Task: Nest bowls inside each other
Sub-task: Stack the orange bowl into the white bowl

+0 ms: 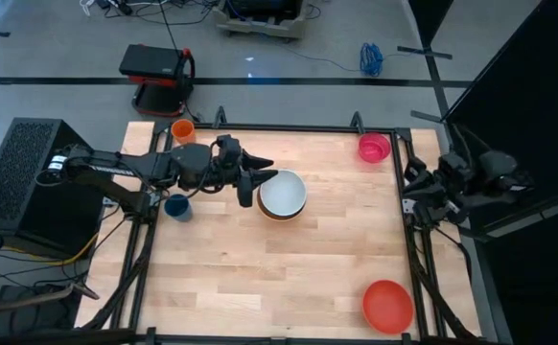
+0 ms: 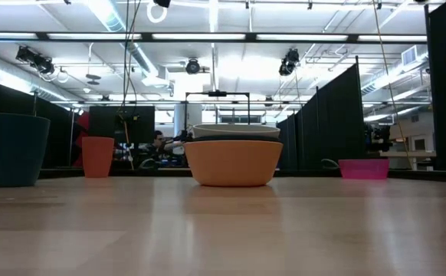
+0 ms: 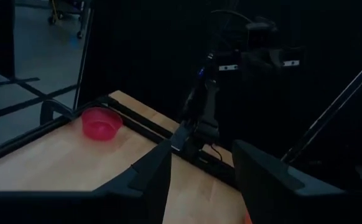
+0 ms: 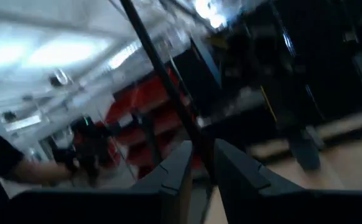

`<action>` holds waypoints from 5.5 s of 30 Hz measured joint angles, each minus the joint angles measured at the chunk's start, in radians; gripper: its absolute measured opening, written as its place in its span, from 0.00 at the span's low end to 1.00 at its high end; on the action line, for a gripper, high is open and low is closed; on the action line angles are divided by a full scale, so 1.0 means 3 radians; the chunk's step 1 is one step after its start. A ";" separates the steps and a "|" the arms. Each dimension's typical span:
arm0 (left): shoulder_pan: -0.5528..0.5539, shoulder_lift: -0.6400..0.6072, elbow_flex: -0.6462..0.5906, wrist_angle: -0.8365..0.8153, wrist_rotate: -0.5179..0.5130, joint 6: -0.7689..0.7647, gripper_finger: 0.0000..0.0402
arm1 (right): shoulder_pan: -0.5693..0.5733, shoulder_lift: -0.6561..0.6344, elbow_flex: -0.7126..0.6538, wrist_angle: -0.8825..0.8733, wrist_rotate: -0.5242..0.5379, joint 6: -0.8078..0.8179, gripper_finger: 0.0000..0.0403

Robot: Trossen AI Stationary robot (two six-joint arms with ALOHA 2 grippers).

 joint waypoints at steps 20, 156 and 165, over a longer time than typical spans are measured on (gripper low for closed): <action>-0.0010 0.0000 0.0000 -0.0118 -0.0165 -0.0131 0.39 | -0.0034 -0.0133 0.0044 -0.1404 -0.0722 0.0239 0.14; -0.0086 0.0002 0.0003 -0.0371 -0.0562 -0.0206 0.39 | 0.1264 0.2019 -0.1563 0.1876 -0.0600 0.1100 0.00; -0.0086 0.0002 0.0003 -0.0363 -0.0563 -0.0213 0.39 | 0.0775 0.1899 -0.1117 0.1870 -0.0359 0.0449 0.00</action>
